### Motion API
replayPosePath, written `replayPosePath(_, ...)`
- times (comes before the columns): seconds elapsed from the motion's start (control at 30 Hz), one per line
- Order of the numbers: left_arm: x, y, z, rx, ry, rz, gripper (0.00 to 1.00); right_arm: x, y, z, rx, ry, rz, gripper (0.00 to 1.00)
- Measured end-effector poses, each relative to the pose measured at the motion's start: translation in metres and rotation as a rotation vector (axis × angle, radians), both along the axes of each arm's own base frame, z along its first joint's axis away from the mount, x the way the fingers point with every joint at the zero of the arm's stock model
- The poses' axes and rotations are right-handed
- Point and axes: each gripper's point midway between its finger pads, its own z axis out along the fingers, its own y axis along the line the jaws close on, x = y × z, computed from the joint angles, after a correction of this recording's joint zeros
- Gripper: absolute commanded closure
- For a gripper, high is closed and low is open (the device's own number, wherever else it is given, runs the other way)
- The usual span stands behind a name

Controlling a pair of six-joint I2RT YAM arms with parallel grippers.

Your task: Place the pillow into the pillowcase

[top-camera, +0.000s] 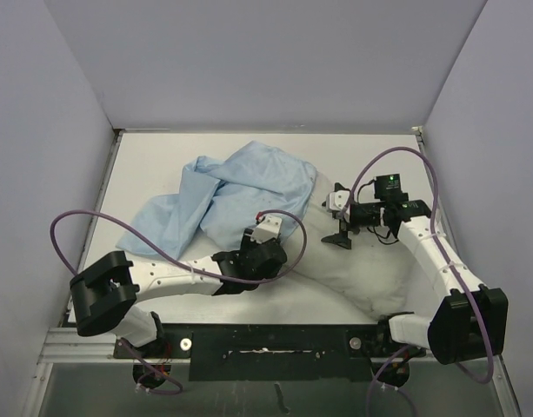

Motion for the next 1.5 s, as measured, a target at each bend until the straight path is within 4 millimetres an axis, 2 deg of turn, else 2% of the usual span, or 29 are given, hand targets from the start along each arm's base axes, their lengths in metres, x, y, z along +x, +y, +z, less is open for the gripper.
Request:
replayPosePath(0.03,0.002,0.001,0.001,0.004,-0.007,0.019,0.86,0.0,0.0,0.0,0.001,0.001,-0.001,0.01)
replayPosePath(0.07,0.004,0.004,0.002,0.014,-0.017,0.034,0.95,-0.001,0.0,0.001,0.003,0.001,0.0,0.01)
replayPosePath(0.1,0.005,0.006,0.003,0.018,-0.022,0.043,0.98,-0.002,0.001,0.002,0.006,0.002,0.001,0.01)
replayPosePath(0.2,0.004,0.003,0.003,0.022,-0.018,0.018,1.0,-0.01,0.003,0.004,0.02,0.009,0.036,0.01)
replayPosePath(0.3,-0.003,-0.01,0.009,-0.007,0.007,-0.07,1.0,-0.027,0.009,0.011,0.047,0.015,0.111,0.01)
replayPosePath(0.4,-0.012,-0.025,0.03,-0.091,0.023,-0.165,1.0,-0.04,0.02,0.013,0.055,0.034,0.163,0.0)
replayPosePath(0.47,-0.016,-0.035,0.049,-0.162,0.022,-0.215,1.0,-0.04,0.026,0.006,0.019,0.031,0.167,0.06)
replayPosePath(0.5,-0.017,-0.039,0.058,-0.194,0.021,-0.232,1.0,-0.039,0.028,0.0,-0.006,0.031,0.161,0.11)
replayPosePath(0.53,-0.018,-0.042,0.064,-0.222,0.02,-0.246,1.0,-0.038,0.029,-0.006,-0.029,0.033,0.154,0.21)
replayPosePath(0.57,-0.019,-0.045,0.07,-0.249,0.02,-0.26,1.0,-0.036,0.029,-0.014,-0.062,0.04,0.14,0.35)
replayPosePath(0.67,-0.022,-0.054,0.081,-0.316,0.028,-0.298,1.0,-0.019,0.028,-0.035,-0.144,0.058,0.072,0.9)
replayPosePath(0.7,-0.022,-0.058,0.084,-0.34,0.035,-0.309,1.0,-0.014,0.029,-0.04,-0.16,0.073,0.047,0.99)
replayPosePath(0.8,-0.02,-0.066,0.091,-0.415,0.053,-0.334,1.0,-0.002,0.034,-0.042,-0.14,0.152,-0.071,1.0)
replayPosePath(0.87,-0.014,-0.072,0.096,-0.468,0.06,-0.348,1.0,0.008,0.042,-0.027,-0.058,0.199,-0.169,1.0)
replayPosePath(0.93,-0.005,-0.081,0.099,-0.5,0.069,-0.36,1.0,0.024,0.046,-0.003,0.054,0.25,-0.274,1.0)
replayPosePath(0.97,0.0,-0.086,0.1,-0.508,0.074,-0.367,1.0,0.037,0.048,0.016,0.136,0.287,-0.332,1.0)
replayPosePath(1.07,0.014,-0.104,0.108,-0.543,0.091,-0.401,1.0,0.09,0.032,0.076,0.385,0.332,-0.493,1.0)
replayPosePath(1.13,0.025,-0.111,0.126,-0.597,0.075,-0.423,1.0,0.11,0.021,0.093,0.482,0.351,-0.544,1.0)
replayPosePath(1.17,0.029,-0.113,0.136,-0.622,0.063,-0.432,1.0,0.115,0.018,0.095,0.516,0.36,-0.56,1.0)
replayPosePath(1.23,0.036,-0.116,0.159,-0.678,0.036,-0.46,1.0,0.112,0.022,0.085,0.549,0.369,-0.554,1.0)
replayPosePath(1.3,0.045,-0.118,0.169,-0.722,0.03,-0.475,1.0,0.094,0.039,0.055,0.533,0.402,-0.507,0.98)
replayPosePath(1.33,0.049,-0.119,0.168,-0.736,0.04,-0.478,1.0,0.081,0.049,0.035,0.506,0.439,-0.479,0.95)
replayPosePath(1.4,0.057,-0.118,0.15,-0.747,0.094,-0.462,1.0,0.054,0.064,0.004,0.459,0.509,-0.413,0.85)
replayPosePath(1.5,0.052,-0.115,0.111,-0.757,0.208,-0.436,0.97,0.036,0.074,-0.01,0.435,0.542,-0.343,0.66)
